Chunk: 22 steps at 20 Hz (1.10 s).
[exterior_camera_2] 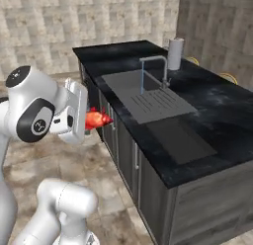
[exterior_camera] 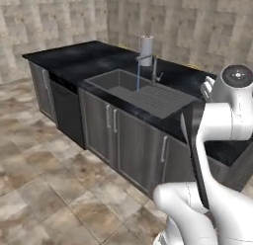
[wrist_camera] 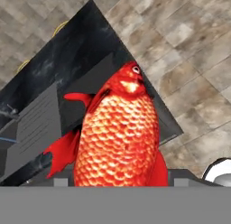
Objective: Take the fish out of the fridge, briefly rinse it in the sink, and place it on the tray next to the sink.
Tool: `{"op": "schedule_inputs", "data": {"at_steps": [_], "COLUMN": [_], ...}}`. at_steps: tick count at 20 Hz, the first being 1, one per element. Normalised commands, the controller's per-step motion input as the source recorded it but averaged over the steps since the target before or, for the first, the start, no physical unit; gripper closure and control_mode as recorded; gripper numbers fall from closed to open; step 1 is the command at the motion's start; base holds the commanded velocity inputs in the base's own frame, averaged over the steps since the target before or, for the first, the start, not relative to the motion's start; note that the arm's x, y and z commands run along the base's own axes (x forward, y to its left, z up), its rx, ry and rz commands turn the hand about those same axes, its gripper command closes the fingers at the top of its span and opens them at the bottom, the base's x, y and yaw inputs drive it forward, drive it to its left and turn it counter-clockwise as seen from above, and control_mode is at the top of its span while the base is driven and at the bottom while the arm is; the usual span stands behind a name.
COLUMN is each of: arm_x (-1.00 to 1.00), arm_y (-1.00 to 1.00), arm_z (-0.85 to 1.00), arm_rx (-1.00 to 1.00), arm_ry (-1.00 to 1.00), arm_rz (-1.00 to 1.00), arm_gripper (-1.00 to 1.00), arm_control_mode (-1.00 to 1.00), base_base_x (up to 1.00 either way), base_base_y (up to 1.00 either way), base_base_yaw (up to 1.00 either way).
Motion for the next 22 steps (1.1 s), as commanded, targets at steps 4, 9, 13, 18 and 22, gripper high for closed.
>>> {"op": "schedule_inputs", "data": {"at_steps": [4, 9, 13, 18, 22], "arm_x": [0.00, 0.00, 0.00, 0.00, 0.00], "arm_y": [0.00, 0.00, 0.00, 0.00, 0.00], "arm_z": [0.00, 0.00, 0.00, 0.00, 0.00], "arm_rx": [0.00, 0.00, 0.00, 0.00, 0.00], "arm_ry": [0.00, 0.00, 0.00, 0.00, 0.00], "arm_rz": [0.00, 0.00, 0.00, 0.00, 0.00], "arm_gripper": [1.00, 1.00, 1.00, 1.00, 1.00], "arm_control_mode": [1.00, 1.00, 1.00, 1.00, 1.00], "base_base_x": [0.68, 0.44, 0.47, 0.47, 0.52], "base_base_y": [1.00, 1.00, 1.00, 1.00, 1.00], "base_base_yaw": [-0.47, -0.57, -0.57, -0.55, -0.52]}}
